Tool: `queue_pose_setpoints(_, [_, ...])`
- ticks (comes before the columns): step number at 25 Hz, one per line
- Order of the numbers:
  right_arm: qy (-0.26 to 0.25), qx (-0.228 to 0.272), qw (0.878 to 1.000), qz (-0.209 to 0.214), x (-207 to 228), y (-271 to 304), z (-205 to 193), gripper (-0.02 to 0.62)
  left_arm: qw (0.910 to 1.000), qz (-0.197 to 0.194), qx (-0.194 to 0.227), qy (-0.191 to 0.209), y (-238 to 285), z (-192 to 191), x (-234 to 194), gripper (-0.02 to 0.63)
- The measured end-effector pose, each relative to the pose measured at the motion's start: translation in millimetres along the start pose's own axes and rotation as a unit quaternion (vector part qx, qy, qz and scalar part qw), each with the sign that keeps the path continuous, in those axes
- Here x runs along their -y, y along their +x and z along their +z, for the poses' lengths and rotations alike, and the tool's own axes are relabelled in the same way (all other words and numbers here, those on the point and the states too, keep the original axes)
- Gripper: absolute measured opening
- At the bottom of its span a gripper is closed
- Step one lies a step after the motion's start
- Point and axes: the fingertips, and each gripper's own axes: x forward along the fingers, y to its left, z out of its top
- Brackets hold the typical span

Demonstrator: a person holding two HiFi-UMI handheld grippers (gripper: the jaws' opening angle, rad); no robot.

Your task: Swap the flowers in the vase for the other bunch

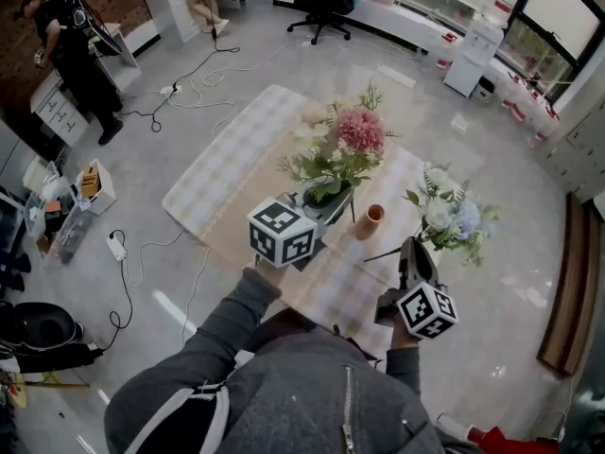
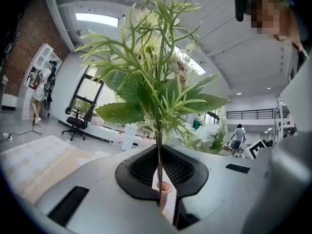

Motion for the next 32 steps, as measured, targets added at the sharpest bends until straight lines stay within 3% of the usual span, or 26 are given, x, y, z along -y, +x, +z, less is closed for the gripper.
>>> queue_pose_setpoints(20, [-0.001,-0.010,1.000,-0.002,4.6,-0.6,-10.4,0.034,0.9973,0.024,-0.060,-0.034,-16.2,-81.9,-2.0,0.029])
queue_pose_setpoints(32, [-0.005,-0.011,1.000,-0.006,6.4,-4.0,-13.1,0.034,0.9959,0.019,-0.077,-0.043,-20.6,-102.5,4.3,0.029])
